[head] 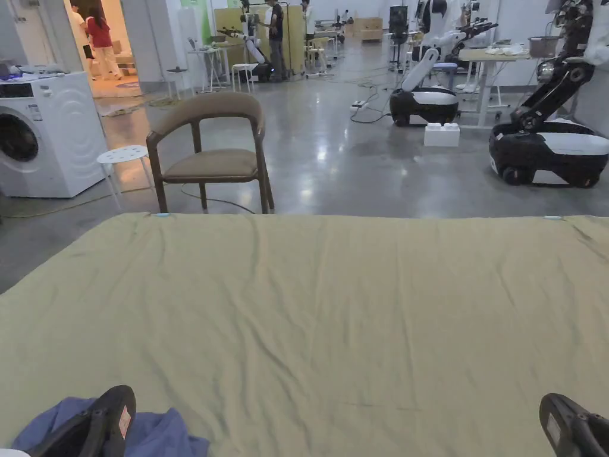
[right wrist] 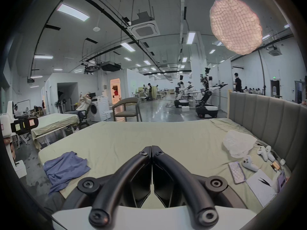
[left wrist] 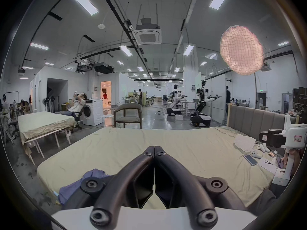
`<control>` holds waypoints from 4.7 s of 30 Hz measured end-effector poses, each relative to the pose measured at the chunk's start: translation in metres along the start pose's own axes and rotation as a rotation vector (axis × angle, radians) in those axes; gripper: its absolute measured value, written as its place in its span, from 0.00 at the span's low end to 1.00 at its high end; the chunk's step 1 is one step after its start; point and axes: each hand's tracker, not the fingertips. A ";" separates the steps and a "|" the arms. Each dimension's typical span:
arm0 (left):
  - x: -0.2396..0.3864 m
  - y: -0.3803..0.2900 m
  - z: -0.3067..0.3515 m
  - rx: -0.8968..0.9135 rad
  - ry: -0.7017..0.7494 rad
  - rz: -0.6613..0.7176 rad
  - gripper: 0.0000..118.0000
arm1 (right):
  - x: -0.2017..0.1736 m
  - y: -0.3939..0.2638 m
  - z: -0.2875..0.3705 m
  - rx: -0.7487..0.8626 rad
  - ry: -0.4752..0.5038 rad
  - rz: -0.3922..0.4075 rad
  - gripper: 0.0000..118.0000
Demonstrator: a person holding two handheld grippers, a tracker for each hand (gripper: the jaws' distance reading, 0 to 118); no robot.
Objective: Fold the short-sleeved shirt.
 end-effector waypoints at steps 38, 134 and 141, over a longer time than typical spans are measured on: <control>-0.189 -0.221 -0.226 -0.848 0.070 0.088 0.04 | -0.013 -0.067 -0.027 -0.373 0.040 -0.021 0.00; 0.009 -0.064 -0.087 -0.399 -0.216 0.057 0.57 | 0.060 -0.039 0.069 -0.133 -0.151 -0.109 0.00; 0.002 -0.156 -0.221 -0.676 -0.192 0.090 0.57 | 0.072 -0.058 0.060 -0.235 -0.182 -0.147 0.00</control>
